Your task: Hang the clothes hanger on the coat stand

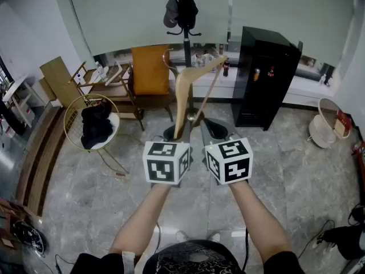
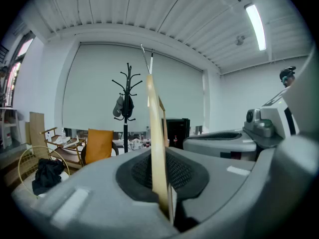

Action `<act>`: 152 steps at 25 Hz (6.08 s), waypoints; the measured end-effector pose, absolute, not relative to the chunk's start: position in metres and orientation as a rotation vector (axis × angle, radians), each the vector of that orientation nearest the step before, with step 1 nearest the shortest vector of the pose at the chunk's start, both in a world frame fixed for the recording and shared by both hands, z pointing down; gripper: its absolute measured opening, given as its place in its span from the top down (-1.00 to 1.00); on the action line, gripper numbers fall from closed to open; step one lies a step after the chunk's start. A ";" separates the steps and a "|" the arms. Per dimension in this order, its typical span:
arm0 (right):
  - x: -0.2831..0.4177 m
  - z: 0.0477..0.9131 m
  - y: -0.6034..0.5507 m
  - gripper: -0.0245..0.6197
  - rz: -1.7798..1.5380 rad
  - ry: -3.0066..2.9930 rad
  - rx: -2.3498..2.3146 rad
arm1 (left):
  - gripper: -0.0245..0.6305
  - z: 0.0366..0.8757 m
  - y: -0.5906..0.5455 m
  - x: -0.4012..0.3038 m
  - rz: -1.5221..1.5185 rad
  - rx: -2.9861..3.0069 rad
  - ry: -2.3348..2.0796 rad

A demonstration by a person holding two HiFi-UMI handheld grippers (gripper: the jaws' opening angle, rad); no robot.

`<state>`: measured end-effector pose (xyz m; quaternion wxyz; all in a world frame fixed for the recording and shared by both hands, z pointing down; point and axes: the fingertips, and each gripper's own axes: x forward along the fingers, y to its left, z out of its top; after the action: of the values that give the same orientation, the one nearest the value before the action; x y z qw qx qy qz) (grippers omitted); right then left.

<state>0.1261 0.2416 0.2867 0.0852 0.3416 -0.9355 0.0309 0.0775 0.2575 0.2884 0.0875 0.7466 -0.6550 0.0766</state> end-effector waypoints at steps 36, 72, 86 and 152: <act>0.052 0.284 0.139 0.92 0.135 -2.809 1.035 | 0.87 0.287 0.156 0.001 0.261 2.246 -1.962; 0.062 0.316 -0.061 0.92 0.165 -2.772 1.066 | 0.87 0.333 -0.050 0.022 0.293 2.252 -1.867; -0.034 0.337 -0.115 0.92 0.221 -2.692 1.214 | 0.87 0.352 -0.105 -0.074 0.272 2.328 -1.735; -0.046 0.378 -0.411 0.92 0.347 -2.760 1.001 | 0.87 0.426 -0.383 -0.077 0.443 2.149 -1.791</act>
<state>-0.0463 -0.4109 0.3778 0.0923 0.3370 -0.9296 0.1170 -0.0773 -0.3834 0.4265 0.1541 0.7497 -0.6247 0.1546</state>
